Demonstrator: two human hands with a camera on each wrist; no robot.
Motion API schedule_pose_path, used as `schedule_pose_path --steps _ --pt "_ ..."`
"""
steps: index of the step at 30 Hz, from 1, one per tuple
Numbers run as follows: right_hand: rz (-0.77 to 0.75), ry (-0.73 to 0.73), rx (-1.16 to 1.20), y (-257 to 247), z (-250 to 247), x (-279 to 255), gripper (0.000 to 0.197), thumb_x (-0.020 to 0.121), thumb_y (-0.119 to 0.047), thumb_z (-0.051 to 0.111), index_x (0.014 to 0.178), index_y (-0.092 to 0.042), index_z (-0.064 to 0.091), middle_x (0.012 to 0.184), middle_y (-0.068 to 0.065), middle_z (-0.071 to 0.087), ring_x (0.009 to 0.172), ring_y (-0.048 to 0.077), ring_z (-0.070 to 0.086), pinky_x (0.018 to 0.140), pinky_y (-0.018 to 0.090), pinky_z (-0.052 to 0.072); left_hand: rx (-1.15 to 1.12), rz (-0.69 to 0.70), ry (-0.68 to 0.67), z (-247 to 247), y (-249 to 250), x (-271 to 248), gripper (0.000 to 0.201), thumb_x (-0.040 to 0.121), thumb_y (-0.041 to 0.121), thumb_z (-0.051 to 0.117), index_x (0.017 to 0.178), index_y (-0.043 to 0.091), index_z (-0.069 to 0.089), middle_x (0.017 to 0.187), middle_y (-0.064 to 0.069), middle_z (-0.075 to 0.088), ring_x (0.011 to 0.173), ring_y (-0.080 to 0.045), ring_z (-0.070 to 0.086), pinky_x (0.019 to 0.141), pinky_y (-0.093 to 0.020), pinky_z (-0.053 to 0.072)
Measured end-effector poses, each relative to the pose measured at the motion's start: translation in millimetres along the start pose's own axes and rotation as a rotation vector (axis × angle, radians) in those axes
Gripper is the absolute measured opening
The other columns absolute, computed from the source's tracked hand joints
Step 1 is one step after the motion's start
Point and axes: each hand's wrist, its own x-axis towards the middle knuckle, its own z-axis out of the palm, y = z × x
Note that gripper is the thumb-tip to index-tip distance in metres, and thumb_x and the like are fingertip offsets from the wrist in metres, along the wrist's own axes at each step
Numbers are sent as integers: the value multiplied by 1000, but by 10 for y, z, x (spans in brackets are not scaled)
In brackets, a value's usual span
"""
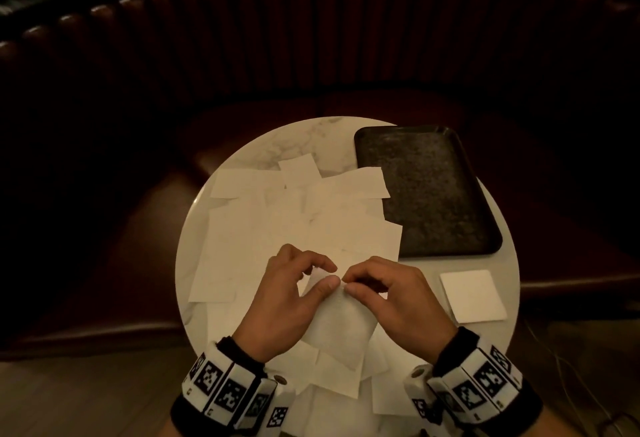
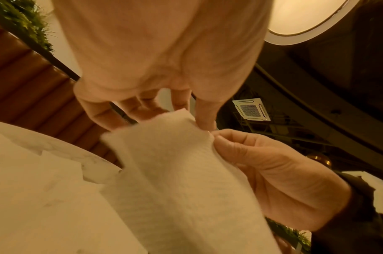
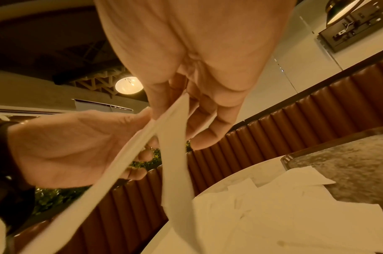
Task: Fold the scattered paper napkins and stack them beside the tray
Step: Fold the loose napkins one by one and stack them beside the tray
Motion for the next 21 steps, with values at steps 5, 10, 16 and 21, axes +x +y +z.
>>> schedule_pose_path --steps 5,10,16,21 --pt "140 -55 144 31 -73 31 13 84 -28 69 97 -30 70 89 -13 68 85 8 64 77 23 53 -108 -8 -30 5 9 52 28 77 58 56 89 33 63 106 15 57 105 -2 55 84 -14 41" --pt "330 -4 302 86 -48 -2 7 84 -27 71 83 -20 74 81 -9 72 75 2 65 69 24 53 -420 -79 -65 111 118 66 19 85 37 64 82 18 62 77 6 65 69 -10 62 60 -27 50" --pt "453 144 567 187 -82 -137 15 89 -15 64 81 -12 76 76 5 72 65 18 63 59 29 53 -491 -130 24 287 114 95 21 83 38 65 80 17 64 76 3 64 72 -14 57 67 -35 47" --pt "564 261 700 306 -161 -260 17 91 -8 59 82 -2 73 72 20 66 59 24 58 57 32 53 -514 -190 94 456 122 121 20 95 23 62 81 9 62 72 3 60 70 -12 52 68 -33 44"
